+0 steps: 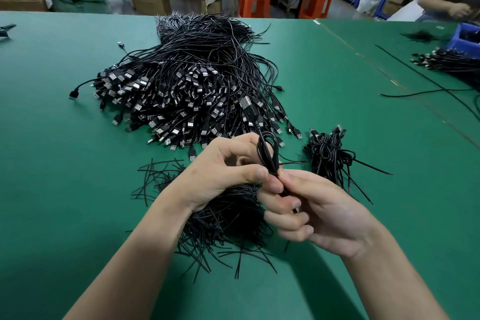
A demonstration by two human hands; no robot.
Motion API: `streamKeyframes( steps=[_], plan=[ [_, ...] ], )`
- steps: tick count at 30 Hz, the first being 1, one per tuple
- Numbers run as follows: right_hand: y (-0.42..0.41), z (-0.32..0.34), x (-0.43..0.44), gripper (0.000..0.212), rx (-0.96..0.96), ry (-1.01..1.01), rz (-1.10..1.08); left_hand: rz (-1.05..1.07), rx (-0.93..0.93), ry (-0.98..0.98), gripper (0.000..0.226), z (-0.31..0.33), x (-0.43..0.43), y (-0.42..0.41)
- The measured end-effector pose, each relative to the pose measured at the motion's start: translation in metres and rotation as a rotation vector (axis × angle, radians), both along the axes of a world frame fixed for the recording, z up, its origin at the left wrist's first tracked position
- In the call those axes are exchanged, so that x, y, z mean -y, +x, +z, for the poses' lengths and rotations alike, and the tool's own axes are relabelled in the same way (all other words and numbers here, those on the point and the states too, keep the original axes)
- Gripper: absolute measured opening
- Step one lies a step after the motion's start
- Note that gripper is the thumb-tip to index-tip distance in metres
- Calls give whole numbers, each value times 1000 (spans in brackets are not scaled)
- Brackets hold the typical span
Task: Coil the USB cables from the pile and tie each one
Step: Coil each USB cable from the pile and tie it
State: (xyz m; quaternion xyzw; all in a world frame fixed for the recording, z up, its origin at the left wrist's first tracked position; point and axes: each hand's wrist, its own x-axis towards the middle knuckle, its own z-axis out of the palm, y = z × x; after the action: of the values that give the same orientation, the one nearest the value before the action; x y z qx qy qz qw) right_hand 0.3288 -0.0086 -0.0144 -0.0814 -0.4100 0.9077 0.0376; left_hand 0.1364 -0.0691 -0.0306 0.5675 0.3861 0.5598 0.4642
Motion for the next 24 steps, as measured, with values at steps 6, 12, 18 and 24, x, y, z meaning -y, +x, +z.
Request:
streamKeyframes(
  steps=[6, 12, 18, 24],
  plan=[
    [-3, -4, 6, 22, 23, 102, -37, -7, 110, -87, 46, 0, 0, 4],
    [-4, 1, 14, 30, 113, 253, -94, -45, 216, -91, 42, 3, 0, 11],
    [-5, 1, 16, 30, 78, 209, -140, -26, 263, -124, 44, 0, 0, 18],
    [-6, -1, 19, 30, 66, 204, -217, 15, 346, -167, 45, -2, -2, 27]
  ],
)
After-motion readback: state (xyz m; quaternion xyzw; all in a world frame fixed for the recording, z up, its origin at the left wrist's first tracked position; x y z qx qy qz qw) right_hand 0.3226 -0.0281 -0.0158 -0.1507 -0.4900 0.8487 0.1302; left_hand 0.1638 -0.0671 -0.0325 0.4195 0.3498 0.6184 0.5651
